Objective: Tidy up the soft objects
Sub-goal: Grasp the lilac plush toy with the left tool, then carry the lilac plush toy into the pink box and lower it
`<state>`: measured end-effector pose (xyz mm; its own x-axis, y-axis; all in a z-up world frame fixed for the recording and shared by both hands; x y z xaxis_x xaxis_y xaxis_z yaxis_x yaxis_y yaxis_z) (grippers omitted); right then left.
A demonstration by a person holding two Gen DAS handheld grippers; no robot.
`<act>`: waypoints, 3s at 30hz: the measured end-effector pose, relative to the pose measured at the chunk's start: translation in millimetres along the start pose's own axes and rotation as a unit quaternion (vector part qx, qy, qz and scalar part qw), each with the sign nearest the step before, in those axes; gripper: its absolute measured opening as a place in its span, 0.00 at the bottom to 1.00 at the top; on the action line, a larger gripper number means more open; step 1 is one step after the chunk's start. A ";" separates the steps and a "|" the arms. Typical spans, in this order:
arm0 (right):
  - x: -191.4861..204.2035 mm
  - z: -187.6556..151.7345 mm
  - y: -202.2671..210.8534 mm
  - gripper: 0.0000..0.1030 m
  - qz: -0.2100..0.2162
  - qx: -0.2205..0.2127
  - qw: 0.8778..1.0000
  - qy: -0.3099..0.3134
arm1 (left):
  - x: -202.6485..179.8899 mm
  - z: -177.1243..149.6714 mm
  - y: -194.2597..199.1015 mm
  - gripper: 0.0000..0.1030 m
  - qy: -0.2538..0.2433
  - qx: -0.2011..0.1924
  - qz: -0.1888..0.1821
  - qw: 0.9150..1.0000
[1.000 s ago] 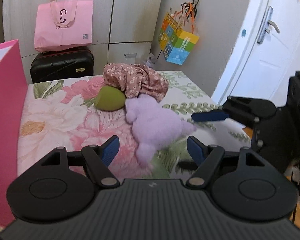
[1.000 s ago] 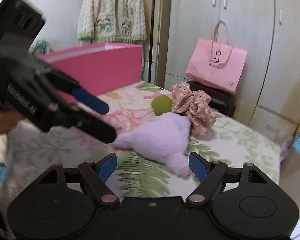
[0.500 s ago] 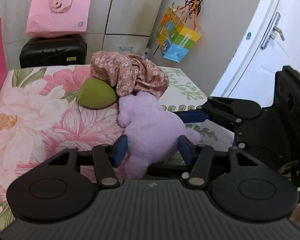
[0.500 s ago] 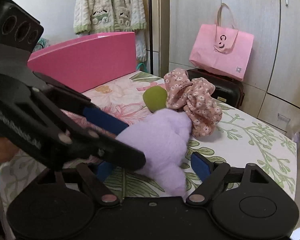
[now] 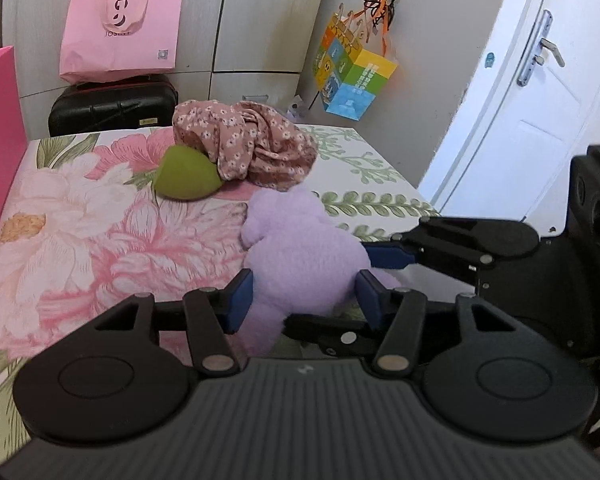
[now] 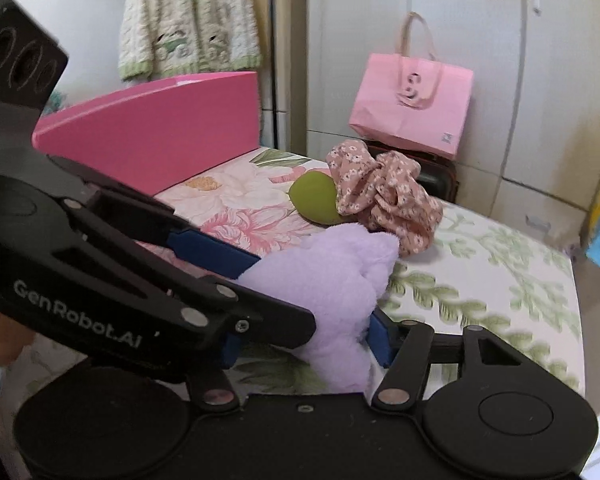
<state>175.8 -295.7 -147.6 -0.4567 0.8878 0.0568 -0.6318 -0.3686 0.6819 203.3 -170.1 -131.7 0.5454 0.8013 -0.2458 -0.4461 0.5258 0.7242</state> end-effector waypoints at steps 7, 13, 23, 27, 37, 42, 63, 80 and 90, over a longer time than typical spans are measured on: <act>15.2 -12.1 15.0 0.62 0.018 -0.004 0.999 -0.031 | -11.2 -15.1 19.3 0.53 -0.009 0.022 0.013 1.000; 33.1 -16.7 30.7 0.62 0.028 -0.004 0.999 -0.029 | -20.4 -27.0 42.2 0.53 -0.011 0.023 0.025 0.999; 81.1 -23.1 59.0 0.62 0.018 0.016 1.000 -0.010 | -21.7 -55.4 85.4 0.53 -0.010 0.032 0.013 0.999; 99.1 -22.7 69.6 0.62 0.029 0.014 0.999 -0.006 | -19.5 -67.0 108.2 0.53 -0.005 0.031 0.013 0.999; 165.8 -8.3 109.0 0.62 0.075 -0.006 0.996 0.037 | -7.2 -89.5 192.0 0.53 -0.010 0.034 0.017 0.999; 201.2 15.5 109.7 0.62 0.110 -0.015 0.992 0.067 | 11.1 -94.9 235.9 0.53 -0.011 0.013 0.054 0.998; 257.6 166.9 37.2 0.63 0.080 -0.109 0.983 0.121 | 142.3 -4.7 279.9 0.54 0.061 -0.116 0.162 0.978; 252.5 207.6 -82.0 0.66 0.105 0.018 0.974 0.200 | 258.1 5.5 209.6 0.54 0.190 -0.055 0.115 0.973; 247.6 206.7 -95.0 0.67 0.134 0.056 0.973 0.181 | 256.2 -2.1 214.5 0.54 0.161 -0.055 0.169 0.971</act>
<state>252.2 16.0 -47.6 -0.7995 0.6006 -0.0038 -0.3966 -0.5232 0.7543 245.9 148.7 -40.7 0.1120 0.9718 -0.2073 -0.6430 0.2299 0.7305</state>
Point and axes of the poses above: each gripper's, at about its wrist camera, not at the fingertips, and y roughly against the way its jaws point, x to its left, z to its top, the point moved 5 cm from there along -y, roughly the way its jaws point, and after that the axes turned 8 degrees about x, right-handed, at the moved point
